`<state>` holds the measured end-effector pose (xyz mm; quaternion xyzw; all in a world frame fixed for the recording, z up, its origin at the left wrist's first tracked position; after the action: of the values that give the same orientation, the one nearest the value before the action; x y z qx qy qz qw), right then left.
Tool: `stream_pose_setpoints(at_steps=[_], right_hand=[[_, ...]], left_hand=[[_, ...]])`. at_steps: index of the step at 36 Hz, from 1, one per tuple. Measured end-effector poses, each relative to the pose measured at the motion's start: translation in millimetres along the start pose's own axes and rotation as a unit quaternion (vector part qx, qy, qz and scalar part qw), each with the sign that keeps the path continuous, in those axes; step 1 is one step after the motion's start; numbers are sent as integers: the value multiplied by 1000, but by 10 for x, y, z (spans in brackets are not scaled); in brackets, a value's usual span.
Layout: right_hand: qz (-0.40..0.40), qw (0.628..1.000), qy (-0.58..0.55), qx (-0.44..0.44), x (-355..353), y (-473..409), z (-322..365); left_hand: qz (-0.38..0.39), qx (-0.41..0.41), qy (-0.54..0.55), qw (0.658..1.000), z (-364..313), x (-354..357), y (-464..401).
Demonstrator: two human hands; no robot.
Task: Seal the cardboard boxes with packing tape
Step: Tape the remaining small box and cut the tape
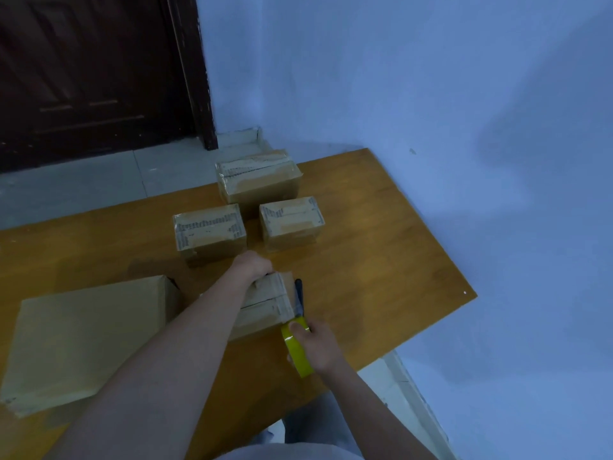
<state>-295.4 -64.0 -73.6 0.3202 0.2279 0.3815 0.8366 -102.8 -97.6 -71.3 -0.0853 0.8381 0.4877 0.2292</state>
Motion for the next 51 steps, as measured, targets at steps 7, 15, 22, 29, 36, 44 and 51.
stream_pose_setpoints(at_steps=[7,15,22,29,36,44,51], right_hand=[[7,1000,-15,-13,4,-21,-28],[9,999,-32,2,5,-37,-46],[4,999,-38,-20,-1,-18,-4],[13,997,-17,-68,-27,7,156],[94,990,-59,-91,-79,109,179],[93,990,-33,-98,-35,81,-21],[86,993,-2,-82,-34,-13,-142]], left_hand=[[25,-5,-31,999,-27,38,-17],[-27,-3,1,1000,42,35,10],[-244,184,119,945,71,29,147],[-295,345,-84,887,234,64,447],[-194,247,-271,910,401,444,723],[-193,192,-324,906,420,626,789],[-198,159,-329,909,435,719,762]])
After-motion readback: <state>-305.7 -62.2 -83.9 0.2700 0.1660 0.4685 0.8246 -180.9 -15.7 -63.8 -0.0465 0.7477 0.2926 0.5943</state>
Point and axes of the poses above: each hand's wrist, its own y-axis away from the middle knuckle, its own x-axis out of the palm, z = x × y, the point moved 3 cm from there along -y, towards the middle knuckle, and after that the axes turned 8 degrees about z, right-handed, at the moved point
